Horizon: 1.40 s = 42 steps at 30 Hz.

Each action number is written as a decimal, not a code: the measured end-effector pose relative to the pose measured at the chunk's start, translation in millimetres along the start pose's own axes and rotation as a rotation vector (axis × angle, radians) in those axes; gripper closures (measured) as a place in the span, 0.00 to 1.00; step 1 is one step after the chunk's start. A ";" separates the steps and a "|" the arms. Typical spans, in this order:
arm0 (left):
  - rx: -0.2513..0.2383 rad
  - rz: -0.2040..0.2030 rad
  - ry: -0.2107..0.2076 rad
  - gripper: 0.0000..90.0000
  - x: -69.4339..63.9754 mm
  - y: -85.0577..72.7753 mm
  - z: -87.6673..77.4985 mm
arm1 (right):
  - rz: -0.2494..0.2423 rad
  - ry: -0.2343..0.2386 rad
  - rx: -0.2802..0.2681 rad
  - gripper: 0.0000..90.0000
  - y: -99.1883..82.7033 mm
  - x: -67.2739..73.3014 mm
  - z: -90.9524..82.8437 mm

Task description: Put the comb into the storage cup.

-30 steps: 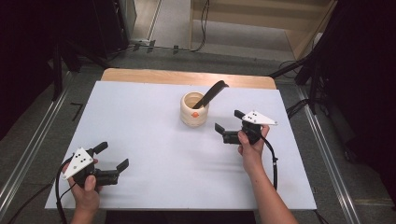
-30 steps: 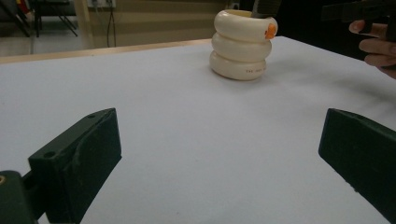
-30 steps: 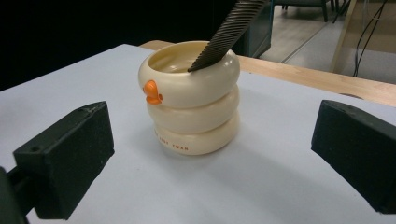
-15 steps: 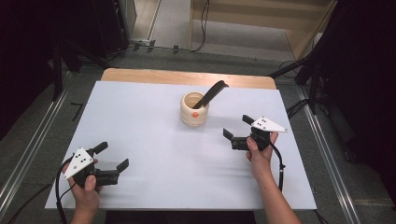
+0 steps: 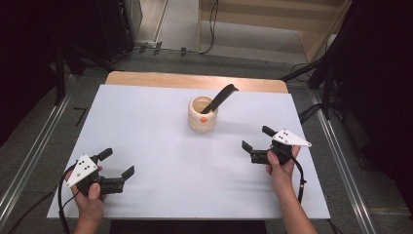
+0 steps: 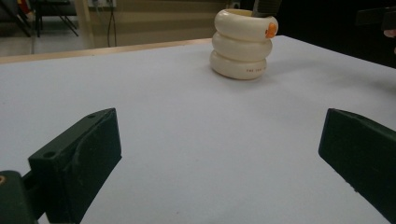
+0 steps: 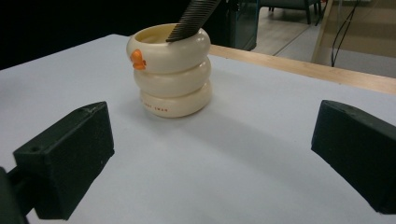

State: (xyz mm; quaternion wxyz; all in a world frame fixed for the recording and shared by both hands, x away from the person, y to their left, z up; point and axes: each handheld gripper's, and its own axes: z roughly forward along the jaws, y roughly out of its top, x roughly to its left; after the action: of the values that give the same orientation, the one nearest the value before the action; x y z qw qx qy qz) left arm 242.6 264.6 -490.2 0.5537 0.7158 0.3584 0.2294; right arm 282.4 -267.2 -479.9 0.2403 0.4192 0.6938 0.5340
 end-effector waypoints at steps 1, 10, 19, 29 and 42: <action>-0.001 0.002 0.001 0.00 0.0 0.0 0.0 | 0.003 -0.001 -0.003 0.00 -1.3 -0.7 -2.2; 0.001 0.002 0.001 0.00 -0.2 -0.1 0.1 | 0.016 -0.027 -0.005 0.00 -15.6 -6.7 -23.1; 0.004 0.004 0.001 0.00 -0.3 -0.1 -0.4 | 0.028 -0.062 -0.001 0.00 -31.1 -13.9 -44.4; 0.003 0.004 0.001 0.00 -0.6 -0.2 -0.3 | 0.039 -0.102 -0.006 0.00 -39.2 -23.1 -71.1; 0.005 0.007 0.002 0.00 -0.8 -0.2 0.1 | 0.063 -0.145 -0.010 0.00 -54.6 -33.9 -102.4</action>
State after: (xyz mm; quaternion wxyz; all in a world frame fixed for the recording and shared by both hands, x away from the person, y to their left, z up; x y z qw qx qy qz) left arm 242.1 264.0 -490.4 0.5510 0.7181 0.3570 0.2309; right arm 202.7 -355.1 -503.0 0.2751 0.4771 0.6584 0.5131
